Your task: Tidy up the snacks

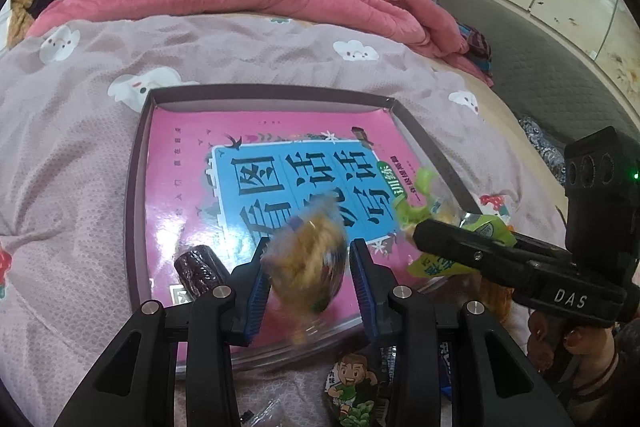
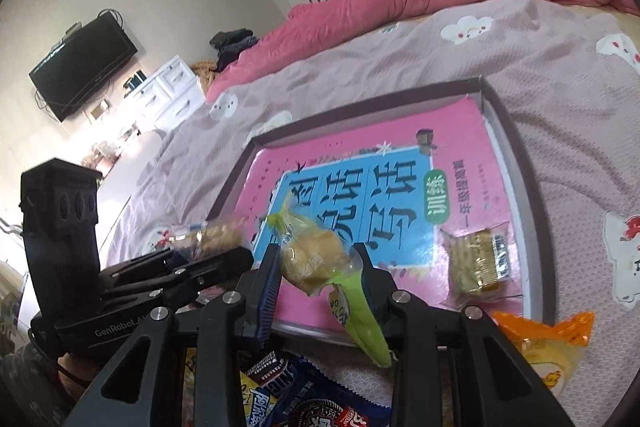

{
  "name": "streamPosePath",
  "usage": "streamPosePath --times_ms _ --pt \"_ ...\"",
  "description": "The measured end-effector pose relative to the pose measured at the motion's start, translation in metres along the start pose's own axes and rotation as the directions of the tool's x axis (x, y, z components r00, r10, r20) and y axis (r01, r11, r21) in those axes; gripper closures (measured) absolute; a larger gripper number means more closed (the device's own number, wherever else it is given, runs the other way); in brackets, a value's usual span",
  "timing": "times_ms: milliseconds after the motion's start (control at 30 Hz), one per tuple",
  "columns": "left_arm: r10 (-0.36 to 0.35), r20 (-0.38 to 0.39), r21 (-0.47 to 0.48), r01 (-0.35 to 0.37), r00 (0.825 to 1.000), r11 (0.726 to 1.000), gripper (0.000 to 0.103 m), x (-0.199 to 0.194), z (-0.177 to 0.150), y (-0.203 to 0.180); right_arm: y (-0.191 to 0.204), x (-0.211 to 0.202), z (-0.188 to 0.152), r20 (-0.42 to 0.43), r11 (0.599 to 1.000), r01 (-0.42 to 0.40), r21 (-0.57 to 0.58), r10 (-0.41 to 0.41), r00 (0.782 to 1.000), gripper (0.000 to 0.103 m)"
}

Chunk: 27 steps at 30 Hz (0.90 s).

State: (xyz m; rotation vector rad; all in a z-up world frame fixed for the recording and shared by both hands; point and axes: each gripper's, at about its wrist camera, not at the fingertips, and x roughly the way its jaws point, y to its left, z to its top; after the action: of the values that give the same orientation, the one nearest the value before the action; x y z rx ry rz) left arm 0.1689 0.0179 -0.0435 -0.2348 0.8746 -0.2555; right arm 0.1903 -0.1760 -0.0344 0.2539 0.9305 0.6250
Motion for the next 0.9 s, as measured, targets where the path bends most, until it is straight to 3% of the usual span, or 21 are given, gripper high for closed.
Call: streamPosePath --times_ms 333,900 --pt "0.006 -0.01 -0.004 -0.006 1.0 1.0 0.064 0.003 -0.001 0.001 -0.003 0.009 -0.001 -0.017 0.999 0.045 -0.008 -0.045 0.999 0.068" --pt "0.02 -0.007 -0.029 -0.02 1.0 0.999 0.064 0.008 0.002 0.012 -0.013 0.018 -0.002 -0.049 0.998 0.048 0.04 -0.046 0.998 0.067"
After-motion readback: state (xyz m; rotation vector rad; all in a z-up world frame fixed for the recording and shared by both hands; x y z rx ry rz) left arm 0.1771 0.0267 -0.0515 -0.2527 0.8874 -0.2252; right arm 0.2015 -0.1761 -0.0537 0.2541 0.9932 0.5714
